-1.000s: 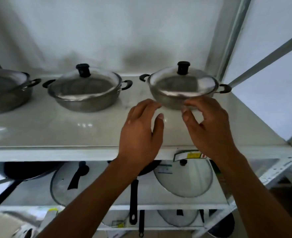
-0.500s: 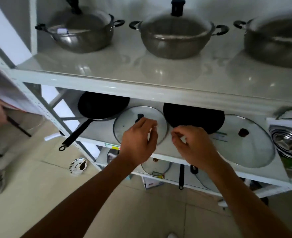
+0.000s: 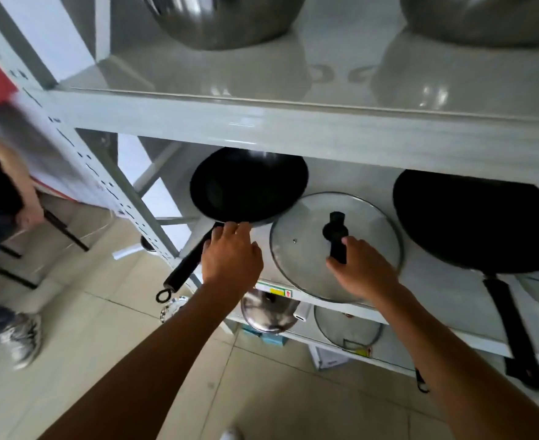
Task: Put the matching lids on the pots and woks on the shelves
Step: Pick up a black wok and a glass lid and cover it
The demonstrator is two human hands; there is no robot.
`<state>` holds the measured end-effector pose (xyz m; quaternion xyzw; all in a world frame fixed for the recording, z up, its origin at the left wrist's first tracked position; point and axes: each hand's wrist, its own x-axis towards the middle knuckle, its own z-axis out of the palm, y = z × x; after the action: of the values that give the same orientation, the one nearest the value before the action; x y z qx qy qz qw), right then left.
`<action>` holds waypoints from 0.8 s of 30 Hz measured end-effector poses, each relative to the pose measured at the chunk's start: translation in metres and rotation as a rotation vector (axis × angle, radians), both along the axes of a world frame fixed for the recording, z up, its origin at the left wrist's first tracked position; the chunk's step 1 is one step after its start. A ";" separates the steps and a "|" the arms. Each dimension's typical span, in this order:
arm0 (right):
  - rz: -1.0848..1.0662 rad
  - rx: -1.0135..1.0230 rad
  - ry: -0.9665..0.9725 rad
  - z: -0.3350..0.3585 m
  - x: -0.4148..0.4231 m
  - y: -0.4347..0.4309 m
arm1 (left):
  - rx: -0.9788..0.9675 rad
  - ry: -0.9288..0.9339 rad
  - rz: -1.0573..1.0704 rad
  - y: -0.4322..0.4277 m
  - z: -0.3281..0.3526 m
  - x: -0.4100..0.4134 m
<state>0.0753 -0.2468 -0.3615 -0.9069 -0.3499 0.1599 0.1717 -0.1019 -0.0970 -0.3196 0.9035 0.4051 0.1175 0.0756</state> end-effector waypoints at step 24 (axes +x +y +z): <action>-0.371 0.292 -0.176 0.039 -0.125 -0.011 | -0.371 -0.075 -0.209 0.146 -0.081 -0.046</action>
<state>-0.0498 -0.2574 -0.3230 -0.9316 -0.2107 -0.0061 0.2961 -0.1480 0.0489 -0.4006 0.9062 0.3209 0.0661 0.2672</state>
